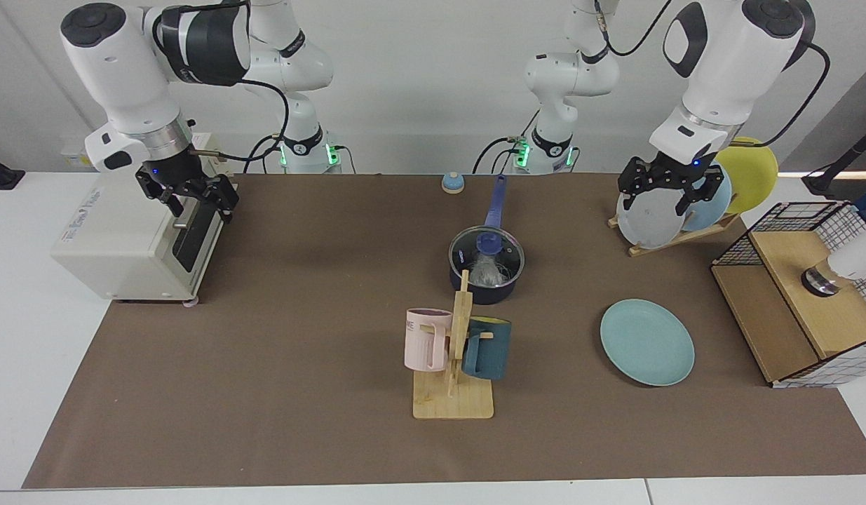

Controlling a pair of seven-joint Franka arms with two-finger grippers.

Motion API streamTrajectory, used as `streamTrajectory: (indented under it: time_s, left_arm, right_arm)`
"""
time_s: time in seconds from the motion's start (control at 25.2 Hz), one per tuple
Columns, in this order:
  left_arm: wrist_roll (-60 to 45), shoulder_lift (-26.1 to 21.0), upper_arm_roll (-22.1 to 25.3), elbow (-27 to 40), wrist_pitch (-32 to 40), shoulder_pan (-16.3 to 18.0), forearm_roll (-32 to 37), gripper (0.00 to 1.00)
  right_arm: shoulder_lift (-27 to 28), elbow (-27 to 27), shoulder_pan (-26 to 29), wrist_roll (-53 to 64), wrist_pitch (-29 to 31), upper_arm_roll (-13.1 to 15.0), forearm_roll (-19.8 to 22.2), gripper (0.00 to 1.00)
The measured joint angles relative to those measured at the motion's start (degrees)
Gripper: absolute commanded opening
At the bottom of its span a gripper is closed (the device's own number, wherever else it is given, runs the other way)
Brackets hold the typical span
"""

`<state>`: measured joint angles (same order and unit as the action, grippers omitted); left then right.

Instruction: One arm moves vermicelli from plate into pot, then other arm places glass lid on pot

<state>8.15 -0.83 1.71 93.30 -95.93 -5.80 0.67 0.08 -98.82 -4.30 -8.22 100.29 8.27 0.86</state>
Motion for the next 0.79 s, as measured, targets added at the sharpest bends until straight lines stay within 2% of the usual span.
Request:
streamTrajectory:
  time_s: [0.79]
  left_arm:
    - [0.0, 0.0, 0.0, 0.0, 0.0, 0.0, 0.0, 1.0]
  right_arm:
    - [0.1, 0.5, 0.2, 0.1, -1.6, -0.7, -0.5, 1.0]
